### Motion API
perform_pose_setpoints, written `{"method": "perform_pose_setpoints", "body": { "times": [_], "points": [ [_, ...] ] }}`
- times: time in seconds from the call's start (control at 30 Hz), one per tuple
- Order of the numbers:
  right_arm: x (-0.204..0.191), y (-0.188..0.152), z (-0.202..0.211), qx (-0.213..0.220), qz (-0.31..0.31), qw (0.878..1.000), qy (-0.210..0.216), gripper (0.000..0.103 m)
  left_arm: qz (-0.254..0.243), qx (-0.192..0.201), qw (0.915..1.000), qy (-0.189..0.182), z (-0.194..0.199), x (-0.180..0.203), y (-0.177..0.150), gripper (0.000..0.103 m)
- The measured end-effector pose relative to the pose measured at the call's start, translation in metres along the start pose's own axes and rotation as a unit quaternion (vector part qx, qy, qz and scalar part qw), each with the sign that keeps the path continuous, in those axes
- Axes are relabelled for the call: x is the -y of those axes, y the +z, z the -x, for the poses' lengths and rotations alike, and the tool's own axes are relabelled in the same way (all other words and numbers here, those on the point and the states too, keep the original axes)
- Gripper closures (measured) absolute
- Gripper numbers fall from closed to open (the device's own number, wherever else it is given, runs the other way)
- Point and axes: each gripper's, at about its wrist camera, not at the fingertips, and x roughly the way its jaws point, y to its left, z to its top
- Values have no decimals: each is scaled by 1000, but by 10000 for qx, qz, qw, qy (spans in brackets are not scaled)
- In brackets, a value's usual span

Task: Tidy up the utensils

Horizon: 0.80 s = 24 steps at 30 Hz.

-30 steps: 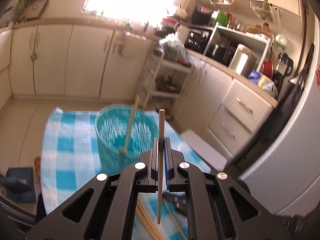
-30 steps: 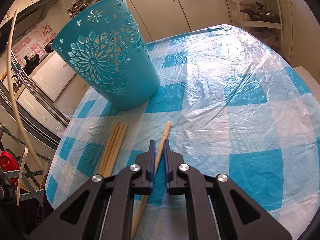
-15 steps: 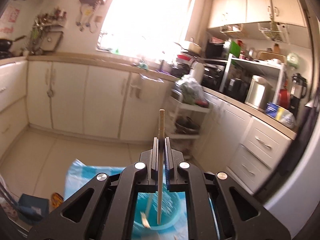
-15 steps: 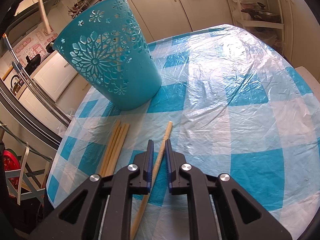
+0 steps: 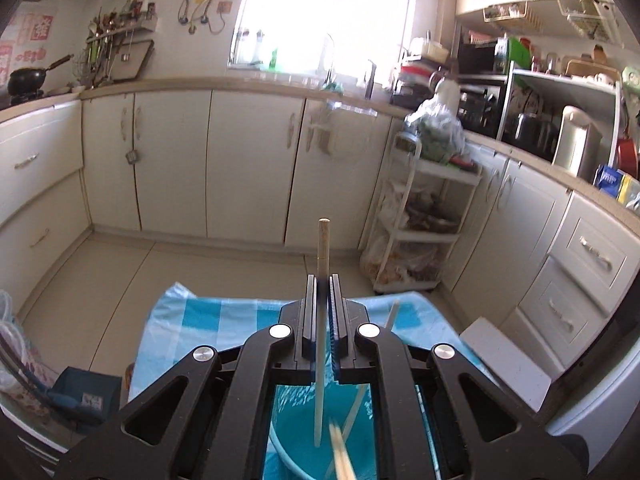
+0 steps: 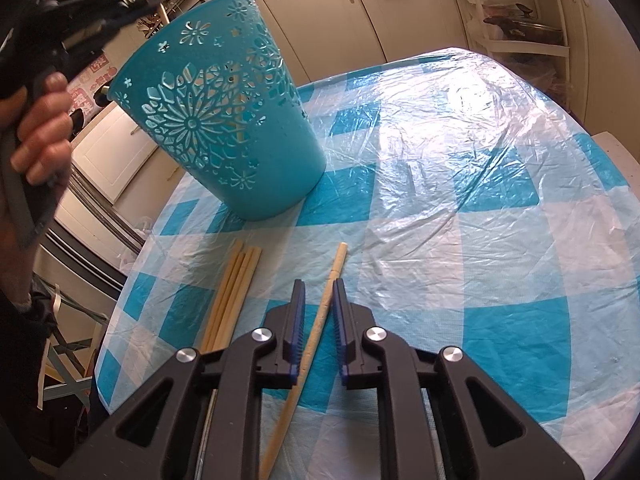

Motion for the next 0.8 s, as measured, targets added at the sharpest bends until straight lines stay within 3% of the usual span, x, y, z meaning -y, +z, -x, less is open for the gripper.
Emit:
{"method": "perform_pose_setpoints", "body": {
  "times": [0.17, 0.23, 0.3, 0.43, 0.5, 0.6, 0.8],
  "points": [
    [0, 0, 0, -1, 5, 10000, -4, 89, -2, -304, 9995, 22, -5, -7, -20, 93],
    [0, 0, 0, 0, 3, 10000, 0, 89, 29, -326, 9994, 69, 0, -12, -26, 77],
    [0, 0, 0, 0, 4, 10000, -1, 89, 108, -257, 9994, 193, 11, -21, -32, 52],
    [0, 0, 0, 0, 21, 10000, -13, 89, 316, -230, 9987, 326, 31, -42, -48, 47],
    [-1, 0, 0, 0, 38, 10000, -32, 89, 505, -234, 9975, 436, 40, -56, -60, 39],
    [-4, -1, 0, 6, 106, 9998, -138, 89, 910, -496, 9929, 582, 44, -82, -93, 36],
    [-32, -8, -2, -3, 819, 9930, -849, 88, 929, -1208, 9853, 774, 27, -91, -153, 36]
  ]
}}
